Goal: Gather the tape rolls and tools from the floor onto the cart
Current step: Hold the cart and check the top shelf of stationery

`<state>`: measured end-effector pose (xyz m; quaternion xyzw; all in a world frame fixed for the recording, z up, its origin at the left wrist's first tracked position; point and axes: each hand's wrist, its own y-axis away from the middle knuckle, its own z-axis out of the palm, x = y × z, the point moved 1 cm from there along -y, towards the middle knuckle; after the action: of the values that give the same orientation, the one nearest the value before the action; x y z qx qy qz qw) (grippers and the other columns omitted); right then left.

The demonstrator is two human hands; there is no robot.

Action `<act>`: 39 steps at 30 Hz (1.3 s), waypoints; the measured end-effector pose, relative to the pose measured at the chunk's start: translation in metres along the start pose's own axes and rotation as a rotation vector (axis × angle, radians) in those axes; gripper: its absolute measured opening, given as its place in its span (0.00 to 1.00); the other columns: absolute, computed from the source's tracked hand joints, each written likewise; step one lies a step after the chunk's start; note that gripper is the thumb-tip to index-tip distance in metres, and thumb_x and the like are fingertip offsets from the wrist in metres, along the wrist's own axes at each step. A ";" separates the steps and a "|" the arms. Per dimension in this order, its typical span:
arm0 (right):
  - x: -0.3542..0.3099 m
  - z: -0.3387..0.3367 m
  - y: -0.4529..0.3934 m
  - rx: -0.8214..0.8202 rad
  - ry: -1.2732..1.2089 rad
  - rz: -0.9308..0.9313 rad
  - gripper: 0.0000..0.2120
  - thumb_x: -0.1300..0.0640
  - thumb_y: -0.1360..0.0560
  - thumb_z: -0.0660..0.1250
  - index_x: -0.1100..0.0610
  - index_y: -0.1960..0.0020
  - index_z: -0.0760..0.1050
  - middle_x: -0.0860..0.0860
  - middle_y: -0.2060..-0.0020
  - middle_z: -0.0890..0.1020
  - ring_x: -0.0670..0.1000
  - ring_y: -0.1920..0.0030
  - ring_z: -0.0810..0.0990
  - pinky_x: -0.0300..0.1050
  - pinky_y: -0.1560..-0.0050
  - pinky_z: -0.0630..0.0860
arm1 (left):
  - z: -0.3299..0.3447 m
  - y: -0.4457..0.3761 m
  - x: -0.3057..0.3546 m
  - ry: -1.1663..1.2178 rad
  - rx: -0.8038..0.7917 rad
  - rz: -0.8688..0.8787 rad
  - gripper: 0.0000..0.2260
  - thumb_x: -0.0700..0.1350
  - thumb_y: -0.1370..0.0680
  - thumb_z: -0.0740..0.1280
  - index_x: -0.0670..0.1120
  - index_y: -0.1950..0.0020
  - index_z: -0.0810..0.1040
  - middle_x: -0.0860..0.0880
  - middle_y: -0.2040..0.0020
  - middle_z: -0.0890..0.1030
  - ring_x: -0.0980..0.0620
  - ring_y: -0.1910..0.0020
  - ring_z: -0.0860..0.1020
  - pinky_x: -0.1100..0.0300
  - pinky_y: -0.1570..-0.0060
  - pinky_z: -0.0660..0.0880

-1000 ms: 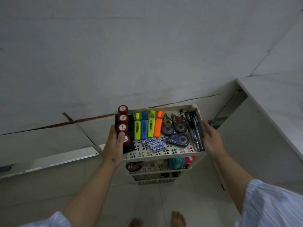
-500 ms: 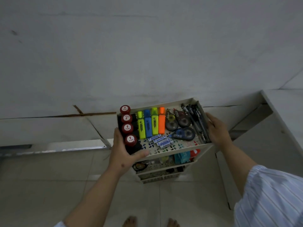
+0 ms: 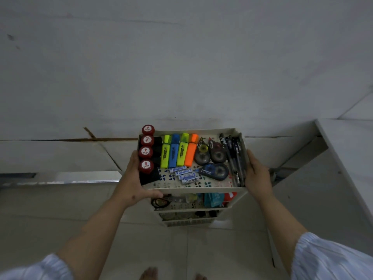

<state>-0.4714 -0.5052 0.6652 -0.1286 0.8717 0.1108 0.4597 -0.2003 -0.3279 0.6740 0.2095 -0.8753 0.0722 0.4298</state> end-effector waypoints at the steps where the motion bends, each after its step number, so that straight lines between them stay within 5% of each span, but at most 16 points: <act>1: 0.001 0.001 0.001 0.010 -0.005 0.003 0.20 0.67 0.21 0.52 0.62 0.29 0.61 0.57 0.31 0.69 0.52 0.31 0.67 0.32 0.37 0.58 | -0.002 -0.004 -0.001 0.003 -0.012 0.002 0.59 0.52 0.51 0.83 0.54 0.28 0.53 0.56 0.31 0.63 0.54 0.32 0.64 0.54 0.34 0.66; 9: -0.005 0.013 0.013 0.123 0.006 0.046 0.22 0.70 0.22 0.51 0.62 0.29 0.60 0.59 0.34 0.73 0.54 0.37 0.72 0.27 0.44 0.60 | -0.018 -0.038 -0.006 -0.051 -0.132 0.036 0.63 0.62 0.54 0.79 0.56 0.26 0.49 0.54 0.26 0.60 0.54 0.28 0.61 0.55 0.32 0.63; 19: -0.010 0.020 0.011 0.153 -0.016 0.053 0.21 0.71 0.23 0.51 0.64 0.30 0.63 0.60 0.33 0.70 0.56 0.32 0.69 0.24 0.44 0.57 | -0.022 -0.040 -0.016 0.024 -0.113 0.074 0.60 0.52 0.51 0.83 0.55 0.27 0.51 0.57 0.29 0.60 0.57 0.31 0.61 0.59 0.35 0.62; 25: -0.011 0.018 -0.014 0.067 -0.010 0.015 0.16 0.66 0.22 0.55 0.61 0.36 0.71 0.56 0.40 0.78 0.52 0.40 0.75 0.33 0.42 0.70 | -0.015 -0.027 -0.019 0.030 -0.019 0.068 0.57 0.47 0.48 0.83 0.52 0.27 0.52 0.60 0.34 0.59 0.60 0.34 0.60 0.61 0.37 0.61; 28: 0.000 0.017 -0.032 0.032 0.020 0.020 0.14 0.60 0.22 0.56 0.56 0.38 0.72 0.56 0.41 0.79 0.55 0.39 0.77 0.54 0.35 0.72 | -0.010 -0.026 -0.016 0.049 0.015 0.047 0.57 0.48 0.48 0.83 0.52 0.27 0.53 0.60 0.34 0.60 0.62 0.35 0.60 0.62 0.38 0.62; 31: 0.012 0.020 -0.053 0.004 0.035 0.024 0.14 0.60 0.22 0.57 0.55 0.38 0.72 0.56 0.41 0.80 0.55 0.39 0.77 0.59 0.36 0.72 | -0.007 -0.024 -0.014 0.067 0.058 0.032 0.57 0.48 0.48 0.83 0.50 0.27 0.53 0.55 0.31 0.61 0.60 0.34 0.61 0.60 0.36 0.62; 34: -0.015 0.019 -0.059 -0.008 0.027 0.021 0.16 0.65 0.22 0.56 0.60 0.37 0.72 0.56 0.38 0.77 0.55 0.36 0.74 0.49 0.32 0.67 | -0.004 -0.022 -0.012 0.074 0.107 0.004 0.56 0.46 0.47 0.83 0.49 0.27 0.54 0.52 0.31 0.63 0.58 0.34 0.62 0.60 0.37 0.63; 37: -0.028 0.017 -0.065 -0.011 0.087 0.015 0.17 0.65 0.22 0.55 0.61 0.35 0.71 0.56 0.37 0.76 0.54 0.35 0.72 0.34 0.41 0.64 | -0.002 -0.022 -0.012 0.086 0.132 -0.024 0.56 0.49 0.49 0.83 0.49 0.28 0.55 0.53 0.32 0.63 0.55 0.34 0.64 0.58 0.37 0.64; 39: -0.027 0.014 -0.067 -0.009 0.101 0.003 0.17 0.65 0.22 0.54 0.61 0.34 0.69 0.58 0.35 0.74 0.56 0.34 0.71 0.35 0.41 0.64 | 0.001 -0.025 -0.010 0.084 0.123 -0.036 0.57 0.50 0.50 0.83 0.49 0.28 0.54 0.51 0.31 0.63 0.53 0.33 0.64 0.57 0.36 0.65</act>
<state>-0.4239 -0.5607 0.6753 -0.1346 0.8934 0.1087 0.4146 -0.1847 -0.3481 0.6644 0.2478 -0.8466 0.1270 0.4536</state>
